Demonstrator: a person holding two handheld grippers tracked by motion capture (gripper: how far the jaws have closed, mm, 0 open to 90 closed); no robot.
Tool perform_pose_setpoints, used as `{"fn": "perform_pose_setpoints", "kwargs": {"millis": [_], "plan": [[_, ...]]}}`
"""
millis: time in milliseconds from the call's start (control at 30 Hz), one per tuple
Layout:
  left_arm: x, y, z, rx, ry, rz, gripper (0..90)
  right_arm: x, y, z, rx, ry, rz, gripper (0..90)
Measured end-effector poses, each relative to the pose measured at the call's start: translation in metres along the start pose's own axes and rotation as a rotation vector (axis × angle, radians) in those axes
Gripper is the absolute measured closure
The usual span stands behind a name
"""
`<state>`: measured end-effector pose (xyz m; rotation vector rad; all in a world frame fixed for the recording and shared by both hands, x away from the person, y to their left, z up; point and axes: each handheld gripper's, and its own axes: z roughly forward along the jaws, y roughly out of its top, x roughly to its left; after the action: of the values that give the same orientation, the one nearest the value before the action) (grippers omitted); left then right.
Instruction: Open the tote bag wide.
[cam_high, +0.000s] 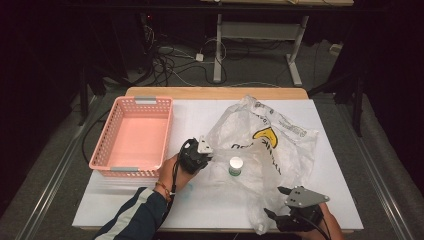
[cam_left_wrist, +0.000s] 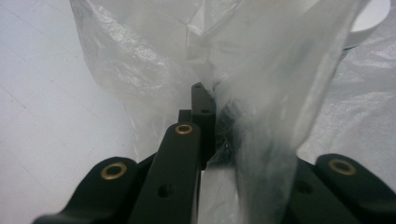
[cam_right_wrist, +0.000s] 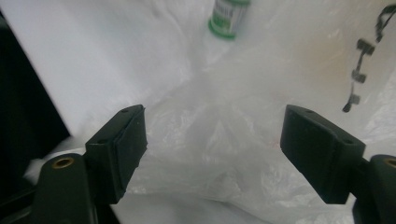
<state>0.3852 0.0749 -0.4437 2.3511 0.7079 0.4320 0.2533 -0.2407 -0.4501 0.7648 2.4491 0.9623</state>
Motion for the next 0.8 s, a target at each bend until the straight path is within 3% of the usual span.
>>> {"fn": "perform_pose_setpoints", "kwargs": {"millis": [100,133,167,233,267,300,333,367,400,533,700,800], "plan": [[0.000,-0.001,-0.001,-0.003,0.001,0.002,87.4,-0.004,-0.005,0.017,0.044,0.009,0.008,21.9],[0.001,-0.001,-0.001,-0.003,-0.001,-0.001,87.4,-0.008,-0.008,0.026,0.087,0.016,0.017,21.7],[0.002,-0.002,-0.001,-0.004,-0.005,-0.004,87.3,-0.012,-0.010,0.027,0.071,0.031,0.038,24.1],[0.002,-0.003,-0.001,-0.008,-0.011,-0.006,87.3,-0.016,-0.010,0.027,0.069,0.039,0.077,37.5],[0.002,-0.003,-0.001,-0.012,-0.015,-0.006,87.3,-0.016,-0.010,0.027,0.069,0.039,0.077,37.5],[0.001,-0.003,-0.002,-0.013,-0.016,-0.003,87.3,-0.019,-0.010,0.027,0.064,0.051,0.090,42.9],[0.001,-0.002,-0.002,-0.018,-0.016,0.000,87.3,-0.022,-0.010,0.027,0.063,0.042,0.099,56.1],[0.001,-0.002,-0.003,-0.023,-0.017,0.000,87.3,-0.024,-0.009,0.027,0.065,0.040,0.099,61.9],[0.001,-0.002,-0.003,-0.027,-0.021,-0.001,87.3,-0.024,-0.009,0.027,0.065,0.040,0.099,61.9],[-0.001,-0.001,-0.001,-0.023,-0.034,0.011,87.3,-0.027,-0.006,0.029,0.076,0.033,0.078,84.3],[-0.004,0.001,-0.004,-0.030,-0.028,0.026,87.3,-0.021,-0.003,0.027,0.093,-0.012,0.030,89.5],[-0.005,0.002,-0.008,-0.044,-0.030,0.028,87.3,-0.022,0.000,0.020,0.049,-0.025,0.039,89.6]]}}
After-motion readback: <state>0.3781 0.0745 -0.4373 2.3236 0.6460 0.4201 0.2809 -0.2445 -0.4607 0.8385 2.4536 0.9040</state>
